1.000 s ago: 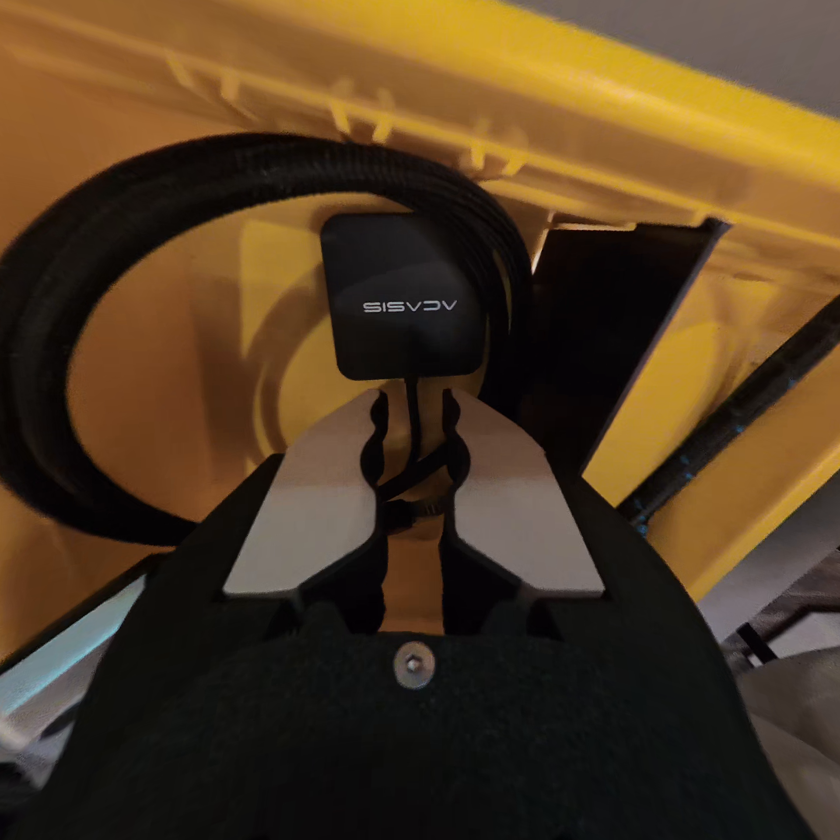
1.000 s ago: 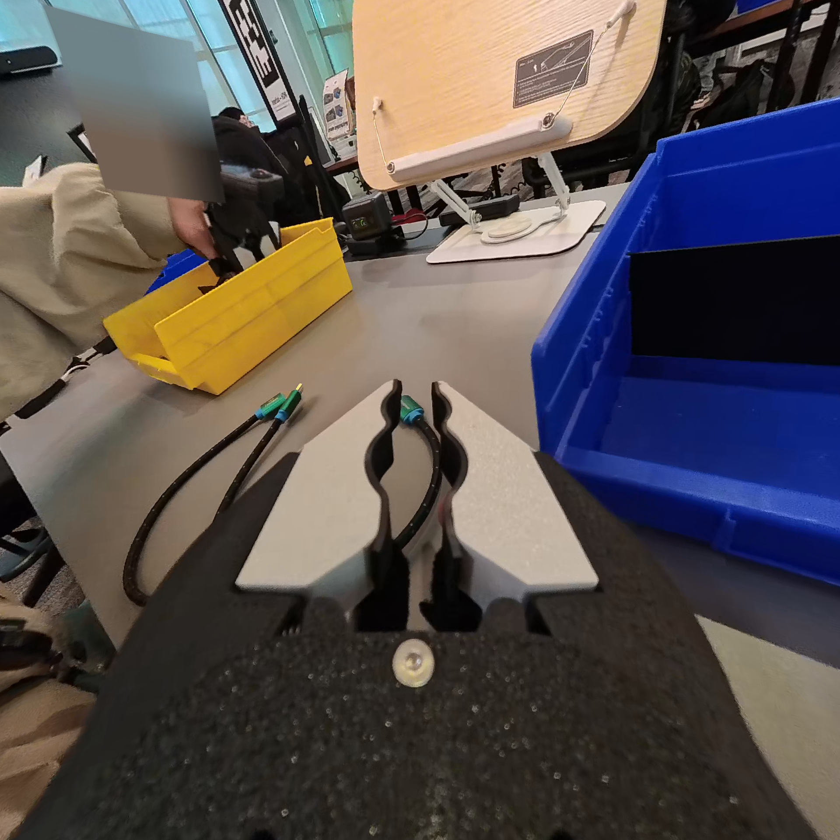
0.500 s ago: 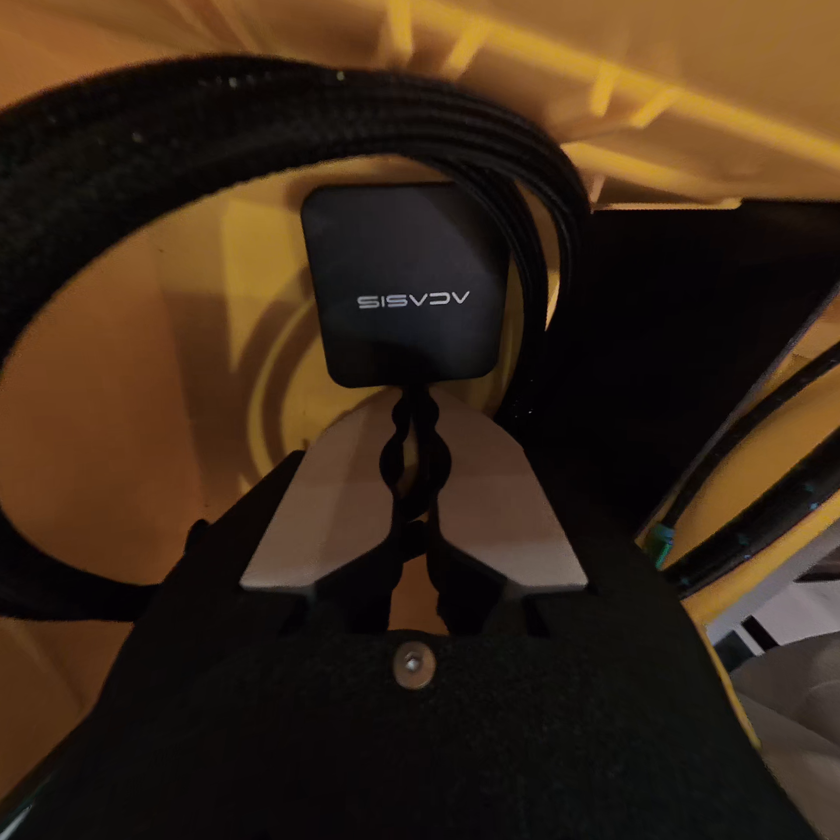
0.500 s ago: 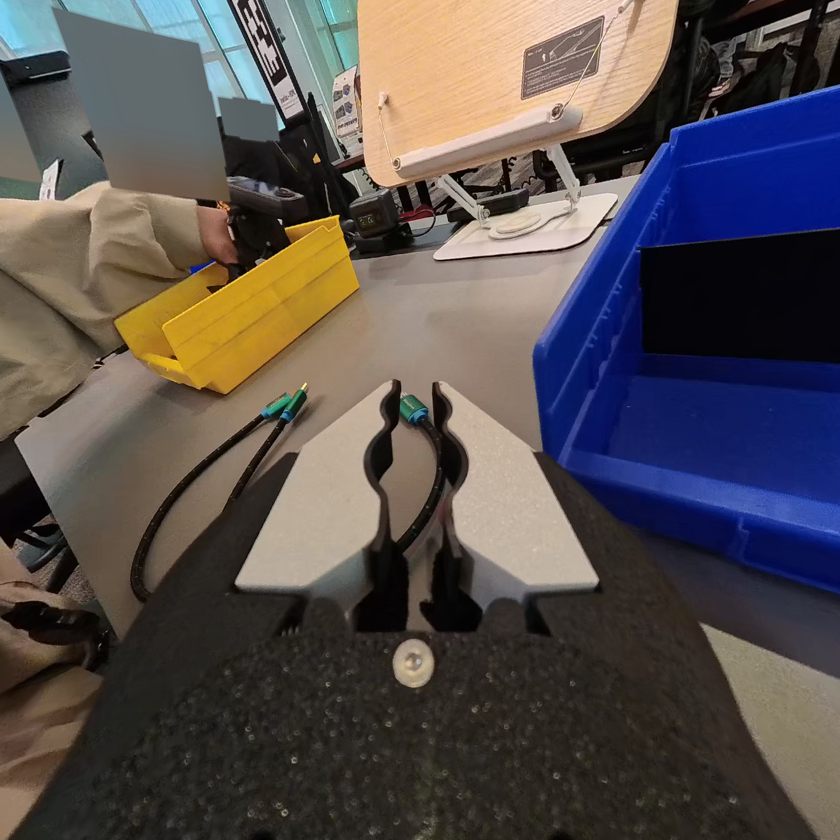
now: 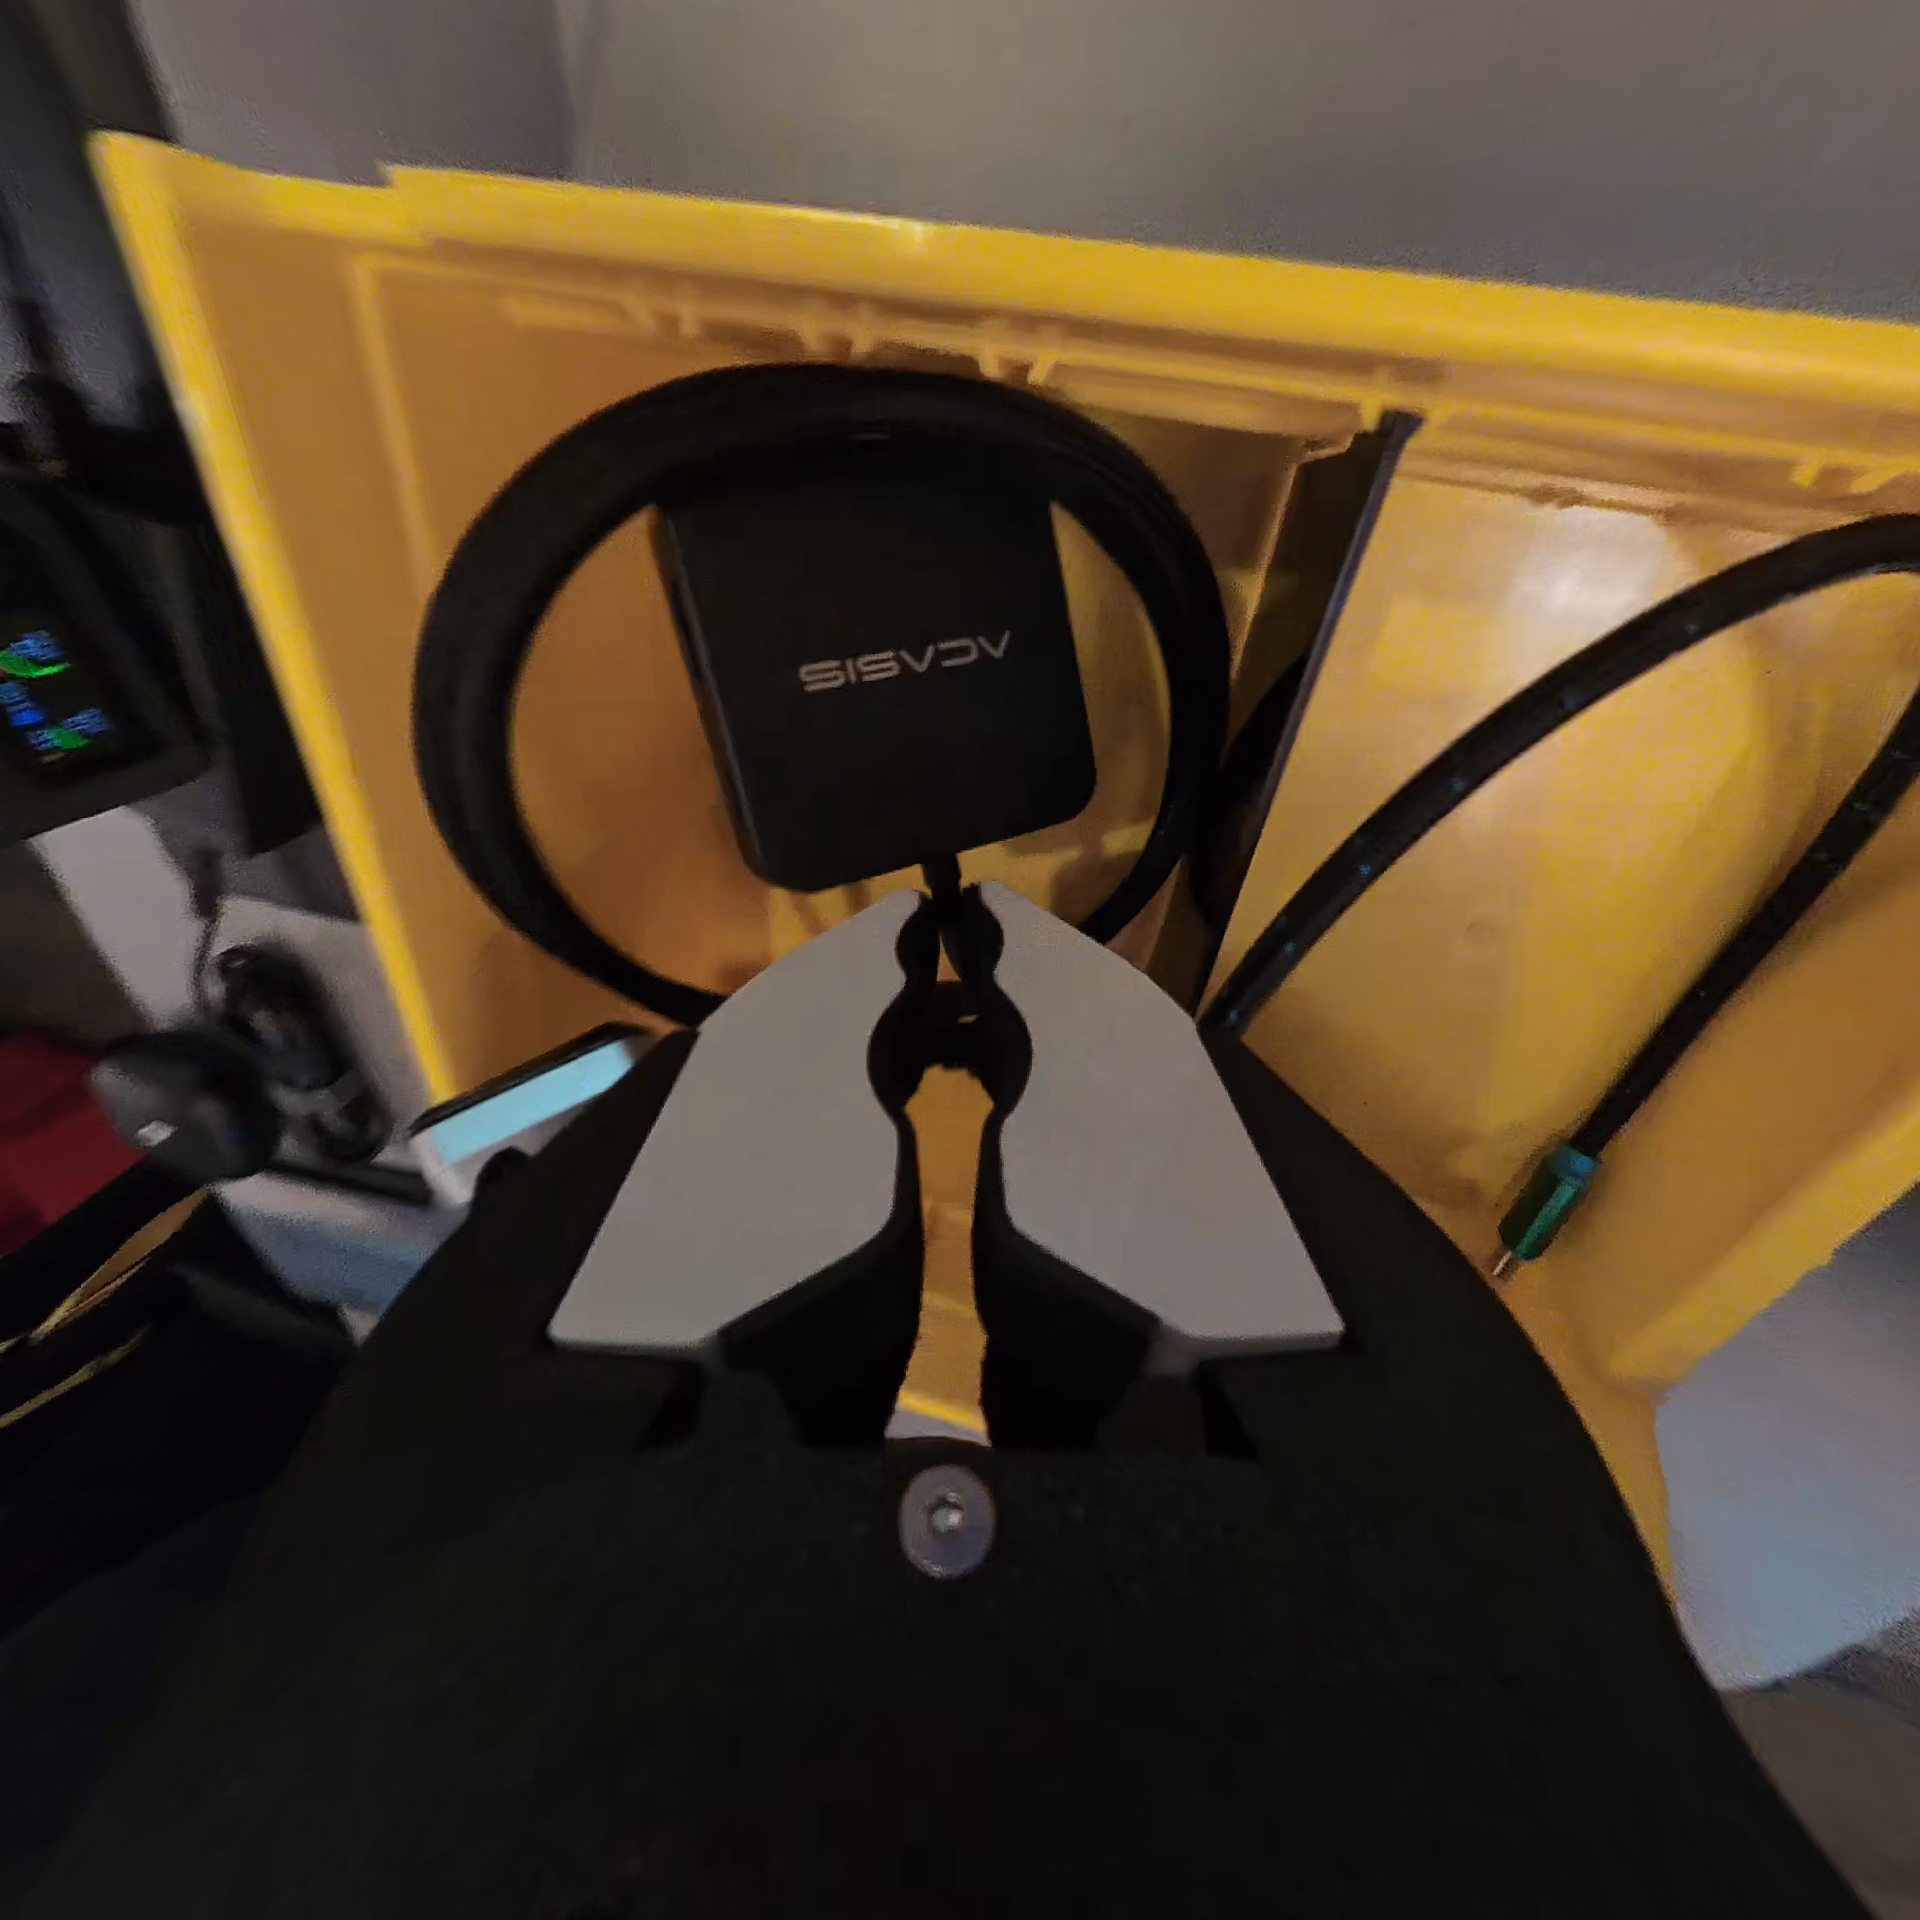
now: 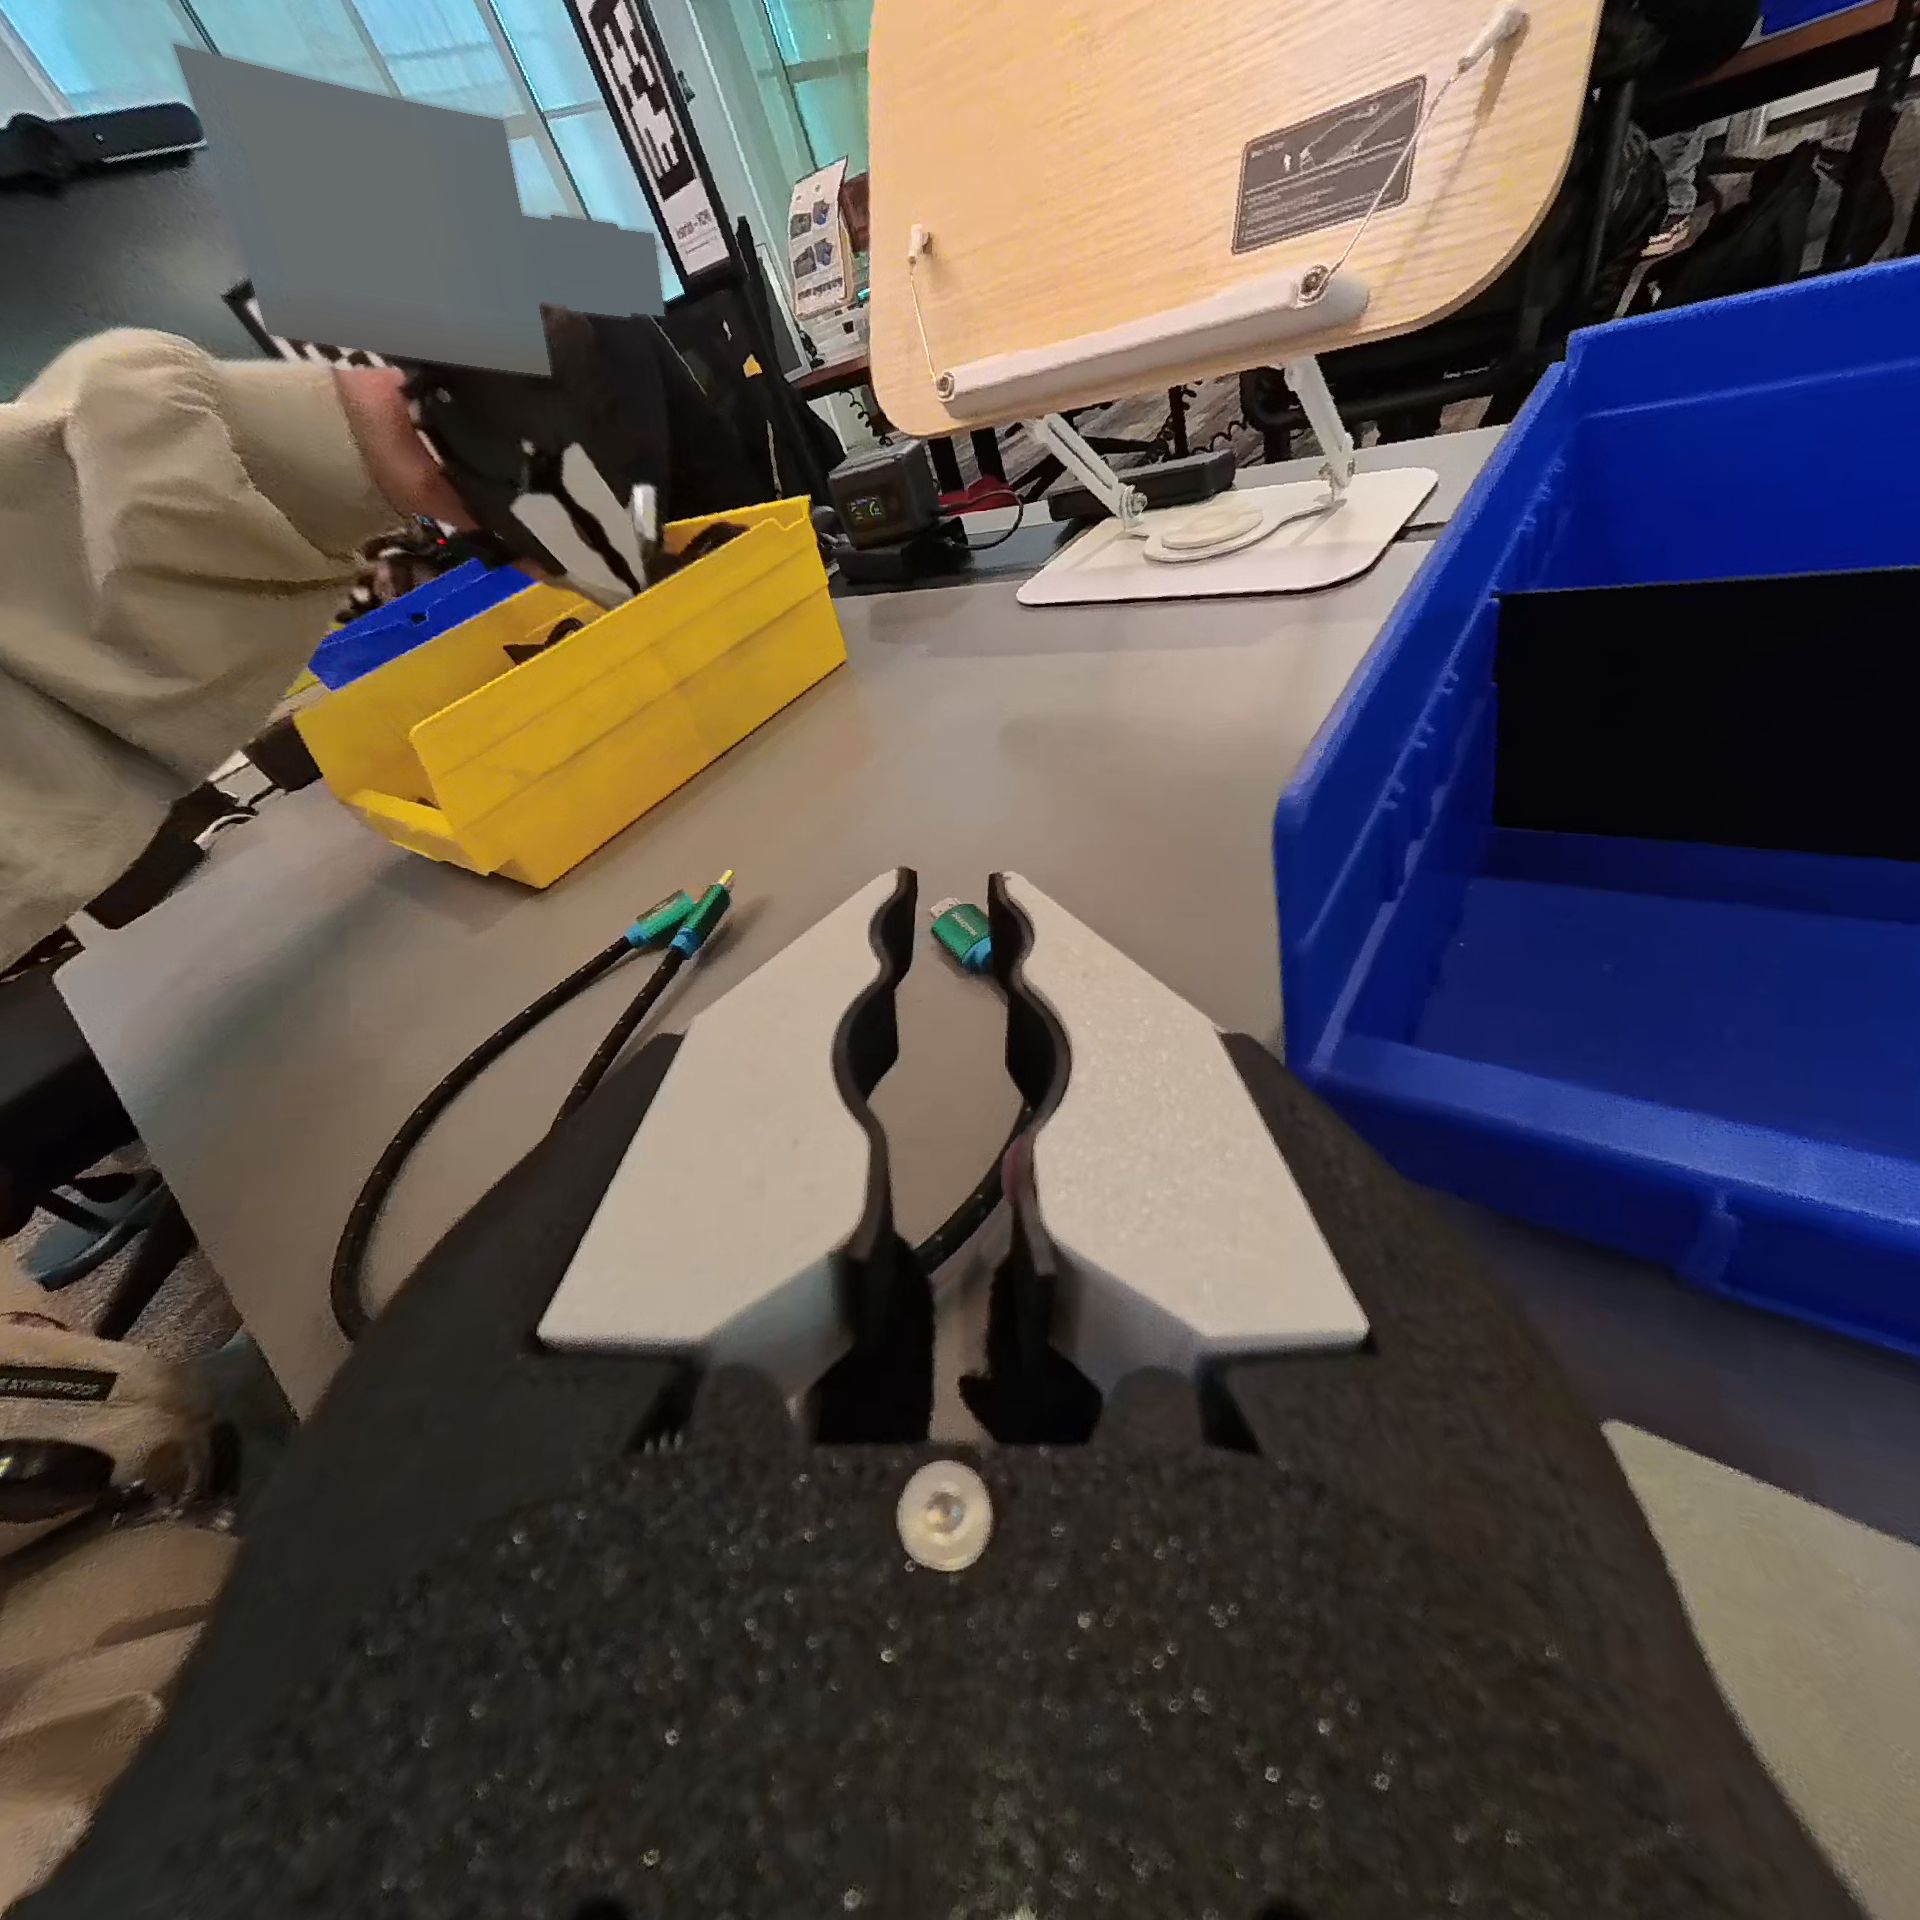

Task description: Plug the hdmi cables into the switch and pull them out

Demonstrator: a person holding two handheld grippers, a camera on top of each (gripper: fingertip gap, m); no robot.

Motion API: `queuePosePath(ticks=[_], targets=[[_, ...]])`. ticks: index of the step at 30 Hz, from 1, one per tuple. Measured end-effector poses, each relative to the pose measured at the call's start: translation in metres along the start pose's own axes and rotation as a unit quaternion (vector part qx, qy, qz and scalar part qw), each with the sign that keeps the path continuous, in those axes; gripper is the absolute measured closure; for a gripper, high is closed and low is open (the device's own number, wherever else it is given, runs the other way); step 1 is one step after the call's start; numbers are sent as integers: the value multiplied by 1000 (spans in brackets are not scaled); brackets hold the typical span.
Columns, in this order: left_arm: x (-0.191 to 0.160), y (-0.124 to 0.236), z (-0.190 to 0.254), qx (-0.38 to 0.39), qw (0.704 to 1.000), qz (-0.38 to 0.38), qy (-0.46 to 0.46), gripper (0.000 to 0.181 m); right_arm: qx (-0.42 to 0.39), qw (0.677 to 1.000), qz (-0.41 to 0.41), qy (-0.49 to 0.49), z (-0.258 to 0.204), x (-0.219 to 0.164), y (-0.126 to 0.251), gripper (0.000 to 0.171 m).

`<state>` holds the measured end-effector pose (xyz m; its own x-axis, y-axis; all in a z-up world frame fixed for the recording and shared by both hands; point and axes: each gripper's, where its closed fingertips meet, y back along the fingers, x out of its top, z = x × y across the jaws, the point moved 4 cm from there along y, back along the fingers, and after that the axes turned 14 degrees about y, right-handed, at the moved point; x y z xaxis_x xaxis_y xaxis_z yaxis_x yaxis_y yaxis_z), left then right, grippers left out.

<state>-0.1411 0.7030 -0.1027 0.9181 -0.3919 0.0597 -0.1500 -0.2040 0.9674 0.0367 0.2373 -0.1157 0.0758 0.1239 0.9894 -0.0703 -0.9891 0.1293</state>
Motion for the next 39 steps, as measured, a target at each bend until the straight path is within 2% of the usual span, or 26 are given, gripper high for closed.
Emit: queuePosePath(ticks=[1,6,10,14,17,20,23,26,31,34,39], targets=[[-1,7,-2,24,1000,11,1,177,0,1000,1,2,-1,0,1,158],[-16,34,2,83,992,82,53,177,3,1000,4,8,-5,2,5,159],[-36,33,13,89,983,126,102,177,10,1000,6,15,-10,4,8,159],[-42,43,11,130,962,201,134,177,15,1000,9,23,-16,6,9,159],[-36,71,12,151,942,260,150,178,14,999,10,32,-20,8,9,159],[-27,104,11,176,936,268,147,177,24,999,-5,29,-24,6,5,158],[-19,147,6,218,923,287,135,177,63,996,-53,16,-36,10,-7,143],[-6,191,12,239,907,324,119,177,75,994,-52,53,-48,36,-22,138],[27,248,54,241,880,401,84,177,98,985,4,141,-74,97,-48,134],[52,252,97,283,864,415,40,178,139,982,34,124,-93,127,-62,132],[94,203,175,326,854,401,-56,178,151,979,55,122,-110,146,-86,130]])
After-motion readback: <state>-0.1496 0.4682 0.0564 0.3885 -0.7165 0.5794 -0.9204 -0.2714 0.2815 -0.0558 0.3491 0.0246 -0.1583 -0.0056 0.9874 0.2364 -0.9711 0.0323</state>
